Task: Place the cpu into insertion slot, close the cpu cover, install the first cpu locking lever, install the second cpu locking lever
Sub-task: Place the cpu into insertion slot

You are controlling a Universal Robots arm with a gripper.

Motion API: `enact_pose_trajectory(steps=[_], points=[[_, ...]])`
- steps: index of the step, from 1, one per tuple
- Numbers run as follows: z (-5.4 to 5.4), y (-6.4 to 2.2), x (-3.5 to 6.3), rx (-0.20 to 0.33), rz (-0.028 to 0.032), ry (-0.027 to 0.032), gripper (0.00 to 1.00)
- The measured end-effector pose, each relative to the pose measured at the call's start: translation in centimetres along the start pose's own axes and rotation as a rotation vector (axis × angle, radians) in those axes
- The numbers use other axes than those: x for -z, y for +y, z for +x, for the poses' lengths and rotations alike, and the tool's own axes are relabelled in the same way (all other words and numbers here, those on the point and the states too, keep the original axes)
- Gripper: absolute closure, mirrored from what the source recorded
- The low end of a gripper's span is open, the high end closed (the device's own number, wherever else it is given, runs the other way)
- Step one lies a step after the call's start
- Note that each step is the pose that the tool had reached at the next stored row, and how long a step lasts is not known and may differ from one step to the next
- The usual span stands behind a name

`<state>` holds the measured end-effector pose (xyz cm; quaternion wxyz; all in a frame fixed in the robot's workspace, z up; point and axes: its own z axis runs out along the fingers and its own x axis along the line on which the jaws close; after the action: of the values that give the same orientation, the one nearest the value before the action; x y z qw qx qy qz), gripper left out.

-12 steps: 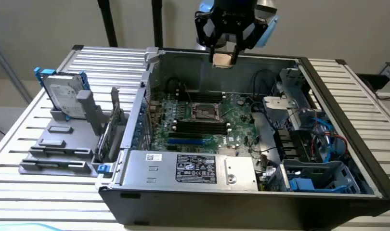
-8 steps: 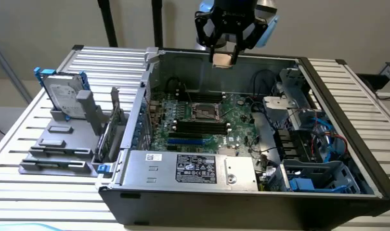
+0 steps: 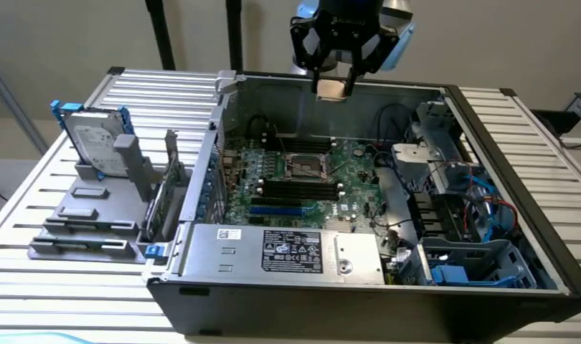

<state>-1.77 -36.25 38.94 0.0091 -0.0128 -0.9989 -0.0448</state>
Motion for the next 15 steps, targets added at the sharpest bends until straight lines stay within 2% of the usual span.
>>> enact_pose_trajectory(steps=[2,6,9,12,15], points=[[0.0,0.00,-0.03,0.000,0.0002,-0.0014,0.45],[0.3,0.12,-0.68,0.001,-0.0002,-0.0105,0.45],[0.9,0.53,-1.29,0.002,-0.0005,-0.0169,0.45],[1.5,1.36,-1.91,0.002,-0.0004,-0.0208,0.45],[1.6,2.60,-2.58,0.002,-0.0001,-0.0220,0.45]])
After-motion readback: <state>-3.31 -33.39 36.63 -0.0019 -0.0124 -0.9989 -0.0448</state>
